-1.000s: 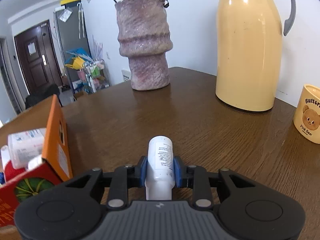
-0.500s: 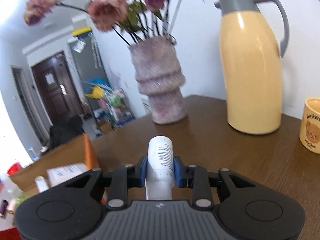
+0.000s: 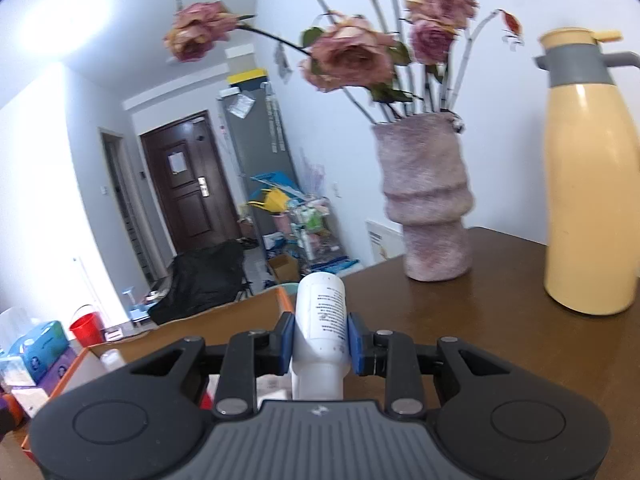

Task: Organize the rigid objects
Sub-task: 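Carry the purple cap and spray bottle over the red box with both tools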

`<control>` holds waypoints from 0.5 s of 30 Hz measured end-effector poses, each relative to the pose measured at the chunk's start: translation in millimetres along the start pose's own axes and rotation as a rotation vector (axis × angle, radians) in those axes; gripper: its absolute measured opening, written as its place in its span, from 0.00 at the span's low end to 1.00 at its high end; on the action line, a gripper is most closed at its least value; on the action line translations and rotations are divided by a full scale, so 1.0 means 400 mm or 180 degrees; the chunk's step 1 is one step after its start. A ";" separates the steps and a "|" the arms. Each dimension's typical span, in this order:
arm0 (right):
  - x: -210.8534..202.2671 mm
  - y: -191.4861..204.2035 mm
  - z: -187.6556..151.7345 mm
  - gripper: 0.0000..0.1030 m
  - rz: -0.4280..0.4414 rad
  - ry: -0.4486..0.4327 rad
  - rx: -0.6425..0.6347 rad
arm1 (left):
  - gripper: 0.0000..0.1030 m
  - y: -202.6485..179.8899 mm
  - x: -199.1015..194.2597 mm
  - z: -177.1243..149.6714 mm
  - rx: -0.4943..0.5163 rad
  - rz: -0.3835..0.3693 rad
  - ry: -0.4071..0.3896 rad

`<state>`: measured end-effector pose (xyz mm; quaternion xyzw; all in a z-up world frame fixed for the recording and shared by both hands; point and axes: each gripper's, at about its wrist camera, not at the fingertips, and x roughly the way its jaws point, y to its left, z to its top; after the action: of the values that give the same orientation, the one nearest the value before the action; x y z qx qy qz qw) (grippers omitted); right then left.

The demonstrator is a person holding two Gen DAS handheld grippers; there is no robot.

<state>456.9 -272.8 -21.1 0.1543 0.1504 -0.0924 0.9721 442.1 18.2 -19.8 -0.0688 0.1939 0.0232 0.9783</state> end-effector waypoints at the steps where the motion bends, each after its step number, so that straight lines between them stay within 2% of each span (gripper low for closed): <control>1: 0.007 0.007 0.002 0.26 0.0038 -0.0002 -0.0016 | 0.54 -0.006 0.008 0.004 -0.0004 -0.0004 -0.0002; 9: 0.069 0.067 0.010 0.26 0.0361 -0.0039 -0.0109 | 0.54 -0.040 0.081 0.031 -0.0048 -0.0002 -0.0021; 15: 0.129 0.108 0.013 0.26 0.0502 -0.0017 -0.0219 | 0.54 -0.061 0.134 0.044 -0.0020 -0.0015 -0.0010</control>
<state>516.5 -241.2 -21.2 0.1320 0.1383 -0.0108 0.9815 499.9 -2.6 -21.2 -0.0724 0.1922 0.0215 0.9784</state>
